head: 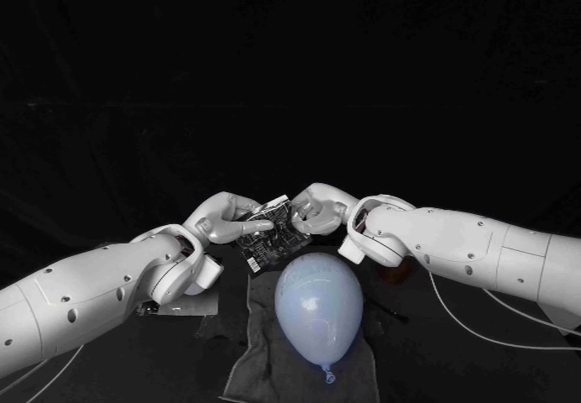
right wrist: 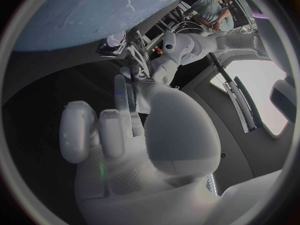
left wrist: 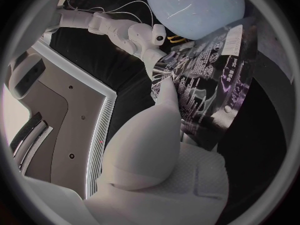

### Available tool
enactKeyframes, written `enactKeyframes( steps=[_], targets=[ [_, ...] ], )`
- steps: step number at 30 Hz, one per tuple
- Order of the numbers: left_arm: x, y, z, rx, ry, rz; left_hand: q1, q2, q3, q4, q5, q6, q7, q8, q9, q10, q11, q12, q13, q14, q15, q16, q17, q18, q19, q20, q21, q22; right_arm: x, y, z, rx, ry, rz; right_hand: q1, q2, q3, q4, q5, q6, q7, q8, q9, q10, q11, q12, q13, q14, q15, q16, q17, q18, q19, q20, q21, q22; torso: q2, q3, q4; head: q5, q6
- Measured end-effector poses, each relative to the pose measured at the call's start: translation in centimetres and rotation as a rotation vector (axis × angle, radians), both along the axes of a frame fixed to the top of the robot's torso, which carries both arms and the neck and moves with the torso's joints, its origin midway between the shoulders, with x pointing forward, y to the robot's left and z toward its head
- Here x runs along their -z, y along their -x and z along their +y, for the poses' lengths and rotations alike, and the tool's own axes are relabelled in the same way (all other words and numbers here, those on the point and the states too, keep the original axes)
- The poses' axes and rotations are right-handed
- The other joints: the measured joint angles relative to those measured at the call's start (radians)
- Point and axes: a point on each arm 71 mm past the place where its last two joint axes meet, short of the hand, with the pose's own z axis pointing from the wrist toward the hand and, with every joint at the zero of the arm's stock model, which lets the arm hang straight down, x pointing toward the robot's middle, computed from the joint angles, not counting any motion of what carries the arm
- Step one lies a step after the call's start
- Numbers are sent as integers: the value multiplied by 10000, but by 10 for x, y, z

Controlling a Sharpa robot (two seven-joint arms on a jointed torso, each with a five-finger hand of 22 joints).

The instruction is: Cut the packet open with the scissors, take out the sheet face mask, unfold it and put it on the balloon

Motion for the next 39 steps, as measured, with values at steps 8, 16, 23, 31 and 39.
enactKeyframes(
  steps=[8, 16, 23, 31, 39],
  targets=[
    [1, -1, 2, 6, 297, 312, 0, 0, -27, 27, 0, 0, 0, 0, 0, -1, 0, 0, -2, 0, 0, 0, 0, -2, -36, 36, 0, -1, -1, 2, 2, -63, -2, -33, 295, 150, 479, -537, -59, 394, -130, 450, 300, 414, 53, 197, 105, 15, -160, 2, -22, -7, 63, -133, 57, -2, -1, -3, 0, -7, -15],
    [0, -4, 5, -239, 436, 316, 0, 0, -105, -94, 1, -180, 77, -115, 22, -249, 127, -318, -37, -249, 156, -256, -6, -4, -45, 40, 0, 0, -1, 3, -1, 145, -267, 173, 4, 173, 639, -698, -78, 397, -243, 794, 447, 652, 82, 285, 210, 1, -280, 0, -10, -36, 84, -225, 105, -8, -10, 6, 2, 5, -6],
    [-2, -9, 8, -759, 421, 160, -795, -395, -1639, 22, 63, -2000, 662, -1240, -503, -3120, 1134, -452, -64, -2818, 1153, -1218, -488, -291, -1593, 495, -895, -395, 1, 3, -5, 683, -658, 583, -108, 202, 832, -781, -90, 363, -281, 982, 471, 772, 89, 286, 218, 1, -284, -2, 28, -68, 140, -283, 258, -6, -10, 12, -2, 14, 20],
    [-1, -24, 32, -2229, 179, 4, -1970, -1951, -334, 69, 63, -3658, 167, -1856, -1168, -4927, 1806, -251, 5, -5211, 1847, -962, -915, -1004, -4861, 643, -2438, -708, 2, -4, -20, 1809, -772, 711, -236, 197, 919, -862, -50, 322, -311, 1060, 740, 841, 50, 285, 236, 6, -288, -18, 17, -71, 141, -315, 258, -1, -15, 12, -3, 2, 34],
    [-1, -29, 64, -3354, 69, -73, -2075, -2237, 338, 58, 64, -3025, 382, -1694, -983, -5027, 1805, 20, 26, -5329, 1820, -648, -959, -1004, -4860, 643, -2482, -707, -1, -15, -41, 3262, 2, -190, -341, 91, 1167, -1056, -53, 281, -341, 1235, 760, 888, 4, 284, 257, -2, -319, -20, 107, -73, 140, -316, 258, 0, -5, 6, -3, -48, 68]
  ],
)
